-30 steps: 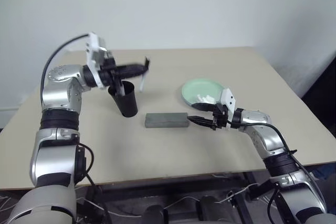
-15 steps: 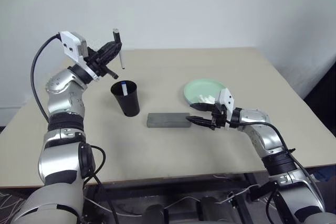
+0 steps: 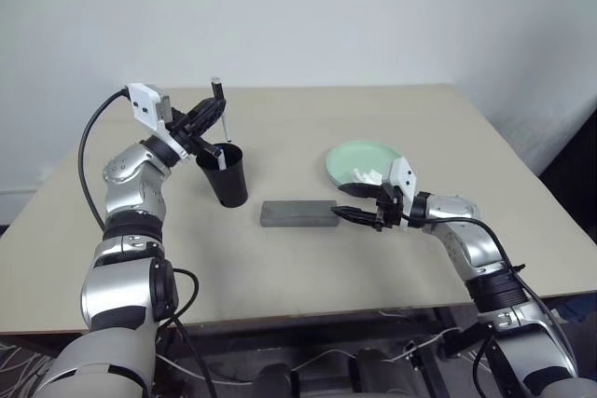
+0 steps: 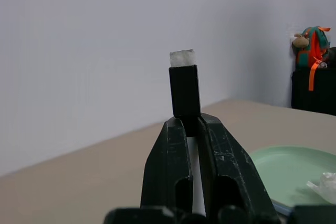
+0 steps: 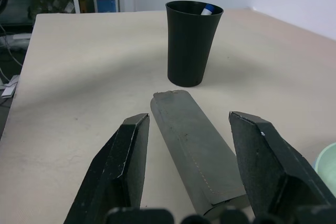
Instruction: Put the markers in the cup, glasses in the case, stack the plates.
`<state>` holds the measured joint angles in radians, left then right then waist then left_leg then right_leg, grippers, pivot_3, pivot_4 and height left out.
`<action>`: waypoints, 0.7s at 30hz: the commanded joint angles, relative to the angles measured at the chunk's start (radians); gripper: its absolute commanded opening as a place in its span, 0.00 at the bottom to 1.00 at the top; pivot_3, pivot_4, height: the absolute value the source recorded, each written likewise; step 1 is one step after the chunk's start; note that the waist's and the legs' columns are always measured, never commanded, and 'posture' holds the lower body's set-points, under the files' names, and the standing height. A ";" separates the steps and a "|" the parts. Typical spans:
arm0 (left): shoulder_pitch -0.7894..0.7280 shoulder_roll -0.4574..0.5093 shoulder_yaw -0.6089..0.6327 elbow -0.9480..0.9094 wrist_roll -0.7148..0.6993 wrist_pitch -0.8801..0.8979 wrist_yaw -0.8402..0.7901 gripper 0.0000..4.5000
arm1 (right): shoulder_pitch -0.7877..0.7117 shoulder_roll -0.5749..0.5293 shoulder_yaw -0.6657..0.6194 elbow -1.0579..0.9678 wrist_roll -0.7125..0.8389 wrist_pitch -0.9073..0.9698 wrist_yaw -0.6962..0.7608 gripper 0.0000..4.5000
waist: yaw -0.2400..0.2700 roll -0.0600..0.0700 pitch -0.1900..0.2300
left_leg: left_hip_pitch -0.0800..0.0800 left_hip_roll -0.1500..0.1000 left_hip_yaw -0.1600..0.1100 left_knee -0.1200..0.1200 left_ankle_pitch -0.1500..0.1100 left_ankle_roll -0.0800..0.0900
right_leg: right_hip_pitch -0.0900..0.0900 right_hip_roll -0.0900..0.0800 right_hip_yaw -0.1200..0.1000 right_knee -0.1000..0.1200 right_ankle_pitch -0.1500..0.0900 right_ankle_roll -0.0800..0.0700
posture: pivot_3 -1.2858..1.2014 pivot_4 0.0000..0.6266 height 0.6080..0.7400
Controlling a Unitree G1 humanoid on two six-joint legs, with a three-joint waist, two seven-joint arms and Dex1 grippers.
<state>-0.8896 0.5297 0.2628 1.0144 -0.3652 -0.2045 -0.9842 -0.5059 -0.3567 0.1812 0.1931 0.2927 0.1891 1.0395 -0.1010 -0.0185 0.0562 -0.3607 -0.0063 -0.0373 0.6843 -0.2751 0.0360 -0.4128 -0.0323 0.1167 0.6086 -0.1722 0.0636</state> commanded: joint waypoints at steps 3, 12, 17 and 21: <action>0.011 0.000 0.022 -0.020 -0.006 -0.007 0.000 0.24 | -0.017 0.000 -0.021 -0.029 0.006 -0.018 -0.004 0.58 | 0.000 0.000 0.000 | 0.000 0.000 0.000 0.000 0.000 0.000 | 0.000 0.000 0.000 0.000 0.000 0.000 | 0.52 0.00 0.97; 0.030 -0.009 0.026 -0.056 -0.010 -0.026 0.012 0.70 | -0.009 -0.001 -0.020 -0.039 0.010 -0.012 -0.001 0.58 | 0.000 0.000 0.000 | 0.000 0.000 -0.001 0.000 0.000 0.000 | 0.000 0.000 -0.001 0.000 0.000 0.000 | 0.52 0.00 0.97; 0.057 -0.015 0.034 -0.203 -0.064 0.047 -0.012 0.70 | 0.004 -0.008 -0.021 -0.048 0.013 -0.006 0.004 0.58 | 0.000 0.000 0.000 | 0.000 0.000 -0.001 0.000 0.000 0.000 | 0.000 0.000 -0.001 0.000 0.000 0.000 | 0.52 0.00 0.97; 0.207 -0.003 -0.008 -0.530 -0.134 0.225 -0.083 0.70 | 0.008 -0.015 -0.024 -0.049 0.013 0.000 0.005 0.58 | 0.000 0.000 0.000 | 0.000 0.000 0.000 -0.001 0.000 0.000 | 0.000 0.000 0.000 -0.001 0.000 0.000 | 0.52 0.00 0.97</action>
<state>-0.7130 0.5148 0.2724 0.6139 -0.4583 -0.0445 -1.0432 -0.4902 -0.3633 0.1805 0.1808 0.2930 0.1922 1.0415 -0.1013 -0.0183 0.0561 -0.3608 -0.0058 -0.0374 0.6830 -0.2755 0.0356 -0.4129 -0.0327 0.1168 0.6078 -0.1723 0.0637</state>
